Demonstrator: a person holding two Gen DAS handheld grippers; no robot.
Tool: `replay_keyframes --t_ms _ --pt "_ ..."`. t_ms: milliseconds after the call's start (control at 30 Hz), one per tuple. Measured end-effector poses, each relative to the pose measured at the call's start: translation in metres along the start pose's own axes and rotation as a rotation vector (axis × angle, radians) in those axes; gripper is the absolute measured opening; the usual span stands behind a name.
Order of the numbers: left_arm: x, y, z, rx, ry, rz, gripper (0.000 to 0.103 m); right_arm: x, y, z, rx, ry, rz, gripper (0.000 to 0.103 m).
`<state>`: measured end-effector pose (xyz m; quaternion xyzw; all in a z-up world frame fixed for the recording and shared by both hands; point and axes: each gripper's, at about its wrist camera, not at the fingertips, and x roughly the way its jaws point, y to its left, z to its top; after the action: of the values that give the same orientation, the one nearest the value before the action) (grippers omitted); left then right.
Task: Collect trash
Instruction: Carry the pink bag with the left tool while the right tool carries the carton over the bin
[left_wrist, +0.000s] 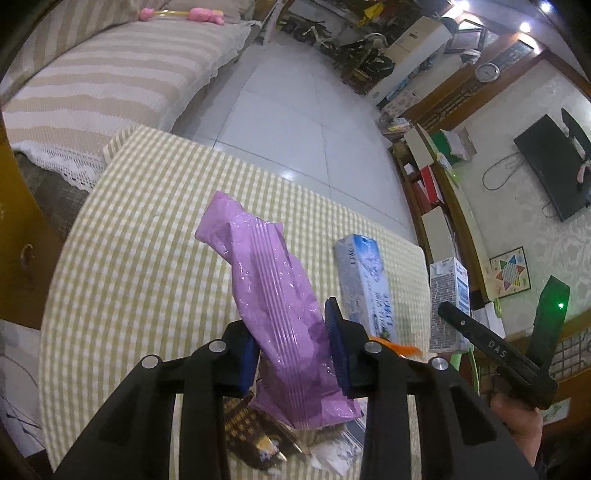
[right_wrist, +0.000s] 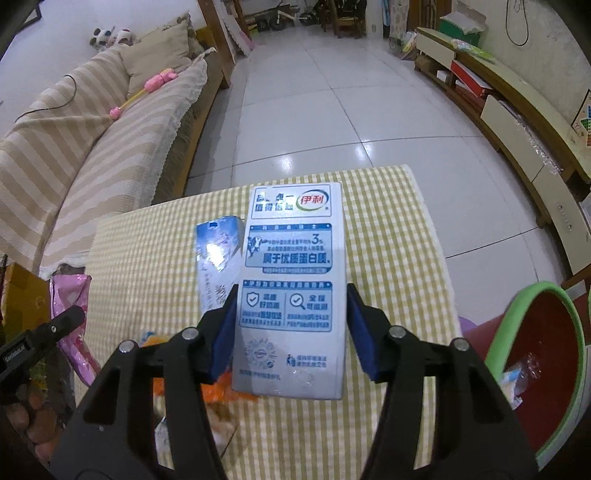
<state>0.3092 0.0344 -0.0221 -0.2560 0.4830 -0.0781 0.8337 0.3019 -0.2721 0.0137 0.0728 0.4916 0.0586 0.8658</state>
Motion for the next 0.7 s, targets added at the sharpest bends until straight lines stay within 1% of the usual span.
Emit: replay_keyframes --t_ms 367,500,700 --pt "-0.053 -0.056 -0.036 0.124 -0.010 0.014 0.030 -0.068 -0.013 -0.039 0.023 -0.044 0.043 0.053" --pt "-0.066 -0.082 -0.050 0.182 -0.009 0.020 0.030 -0.092 -0.026 -0.056 0.040 -0.062 0.054 0.053" --pt "-0.077 -0.120 -0.068 0.255 -0.011 0.018 0.030 -0.119 -0.052 -0.071 0.072 -0.092 0.055 0.053"
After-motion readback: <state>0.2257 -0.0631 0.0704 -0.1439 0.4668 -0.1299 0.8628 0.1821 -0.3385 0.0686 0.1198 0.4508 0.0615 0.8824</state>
